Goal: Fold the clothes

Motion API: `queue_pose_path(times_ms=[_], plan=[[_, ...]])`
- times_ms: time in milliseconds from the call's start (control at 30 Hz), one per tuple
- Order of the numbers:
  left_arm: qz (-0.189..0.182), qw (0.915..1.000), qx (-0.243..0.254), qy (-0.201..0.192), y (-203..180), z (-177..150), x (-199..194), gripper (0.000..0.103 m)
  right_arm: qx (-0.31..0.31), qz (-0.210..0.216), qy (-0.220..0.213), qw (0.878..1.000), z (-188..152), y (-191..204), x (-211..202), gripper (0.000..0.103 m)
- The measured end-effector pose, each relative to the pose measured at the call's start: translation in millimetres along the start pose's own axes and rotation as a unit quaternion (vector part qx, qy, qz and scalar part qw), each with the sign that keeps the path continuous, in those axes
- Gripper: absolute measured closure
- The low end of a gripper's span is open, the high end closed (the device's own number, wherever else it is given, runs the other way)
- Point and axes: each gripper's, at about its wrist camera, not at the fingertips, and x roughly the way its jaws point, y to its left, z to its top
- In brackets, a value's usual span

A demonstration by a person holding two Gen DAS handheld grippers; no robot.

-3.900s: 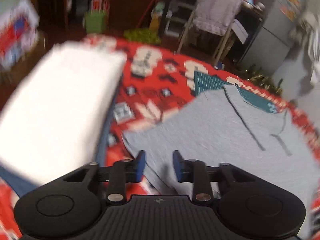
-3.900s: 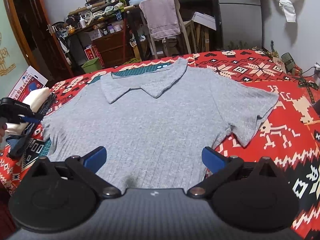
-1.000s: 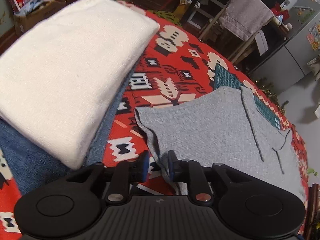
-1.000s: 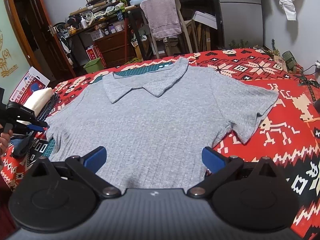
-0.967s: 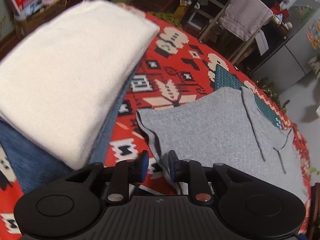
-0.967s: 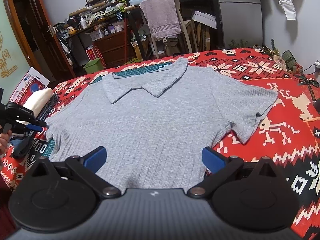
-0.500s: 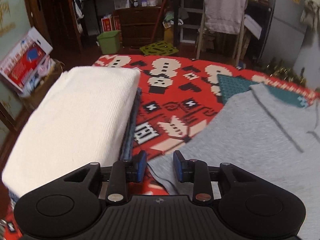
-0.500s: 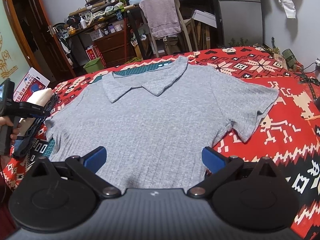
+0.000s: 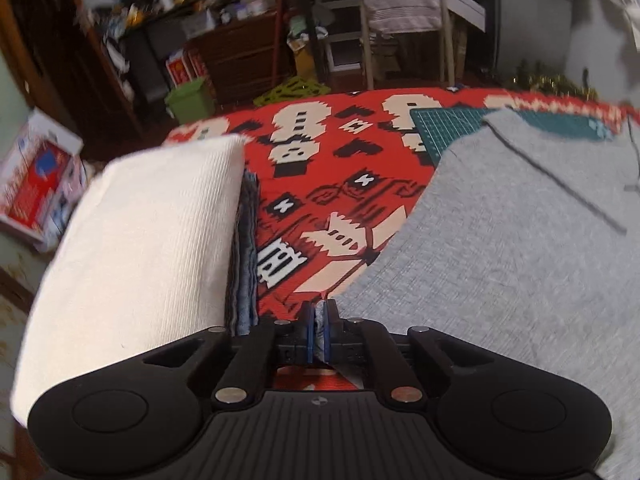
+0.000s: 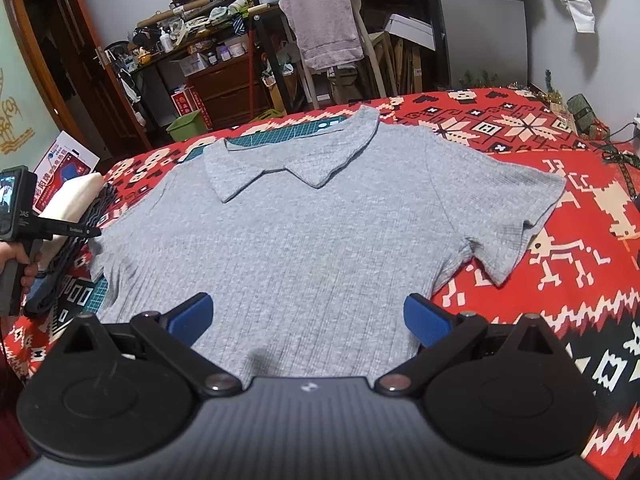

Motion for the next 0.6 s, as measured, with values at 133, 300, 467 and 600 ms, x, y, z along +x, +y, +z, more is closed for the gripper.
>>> queue_pose_path(times_ms=[133,300,467,600], plan=[[0.016,0.9998,-0.008,0.003,5.8,-0.2,1.2,0.098,-0.001,-0.006,-0.002,1.0,2.1,-2.8,-1.2,0.001],[-0.003,0.9991,-0.042,-0.002,11.9,6.2,-6.1,0.092,-0.001,-0.017,-0.018,1.0,5.3,-7.6,-3.7,0.001],[-0.04,0.9957,-0.075,-0.037,17.9,20.4,-20.6,0.087,-0.035,-0.039,-0.048,0.997,14.7,-9.5,-6.9,0.001],[-0.084,0.9919,-0.072,-0.062,14.3,38.0,-22.5,0.073,-0.098,-0.053,-0.05,0.993,35.6,-15.0,-2.4,0.001]])
